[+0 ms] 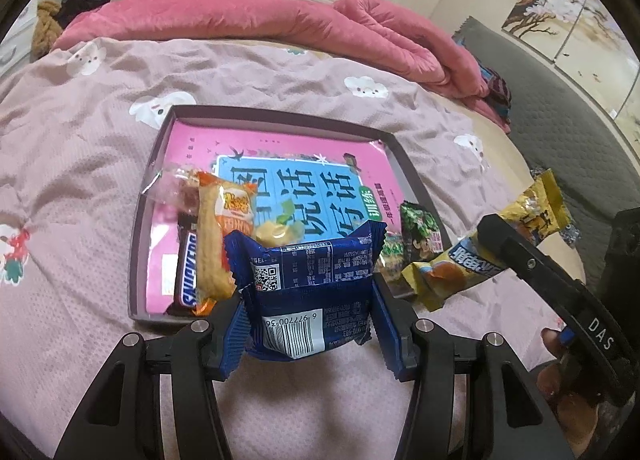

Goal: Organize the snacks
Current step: 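Lift blue packet over tray with left tool while right tool carries yellow bar there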

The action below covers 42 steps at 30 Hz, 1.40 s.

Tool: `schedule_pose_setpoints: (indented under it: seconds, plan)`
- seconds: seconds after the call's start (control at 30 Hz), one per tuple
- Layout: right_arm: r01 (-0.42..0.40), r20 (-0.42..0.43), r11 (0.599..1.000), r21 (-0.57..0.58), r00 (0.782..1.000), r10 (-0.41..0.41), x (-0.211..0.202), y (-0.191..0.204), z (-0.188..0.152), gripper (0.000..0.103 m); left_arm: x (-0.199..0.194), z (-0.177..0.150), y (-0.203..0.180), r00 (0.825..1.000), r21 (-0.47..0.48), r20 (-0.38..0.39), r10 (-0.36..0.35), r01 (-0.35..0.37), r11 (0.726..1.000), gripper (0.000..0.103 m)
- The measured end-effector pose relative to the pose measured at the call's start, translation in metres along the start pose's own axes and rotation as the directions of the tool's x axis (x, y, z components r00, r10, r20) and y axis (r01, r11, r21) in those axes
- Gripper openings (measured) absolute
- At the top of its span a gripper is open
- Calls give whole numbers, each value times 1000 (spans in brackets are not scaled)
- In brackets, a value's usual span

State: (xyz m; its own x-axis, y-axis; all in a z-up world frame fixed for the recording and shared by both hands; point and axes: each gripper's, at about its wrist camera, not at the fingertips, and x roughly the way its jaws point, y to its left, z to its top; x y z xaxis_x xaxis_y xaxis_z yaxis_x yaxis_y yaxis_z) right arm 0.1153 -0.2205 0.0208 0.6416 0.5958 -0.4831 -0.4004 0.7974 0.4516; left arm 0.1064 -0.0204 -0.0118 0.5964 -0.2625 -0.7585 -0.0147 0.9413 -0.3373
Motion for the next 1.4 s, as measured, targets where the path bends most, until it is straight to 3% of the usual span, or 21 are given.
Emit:
schedule_pose_setpoints:
  seconds: [1.4]
  plan:
    - [12,18,998,56,1000,-14,33,-18,19,16,45,12,-6,999,40,-36,20,-18,999,57]
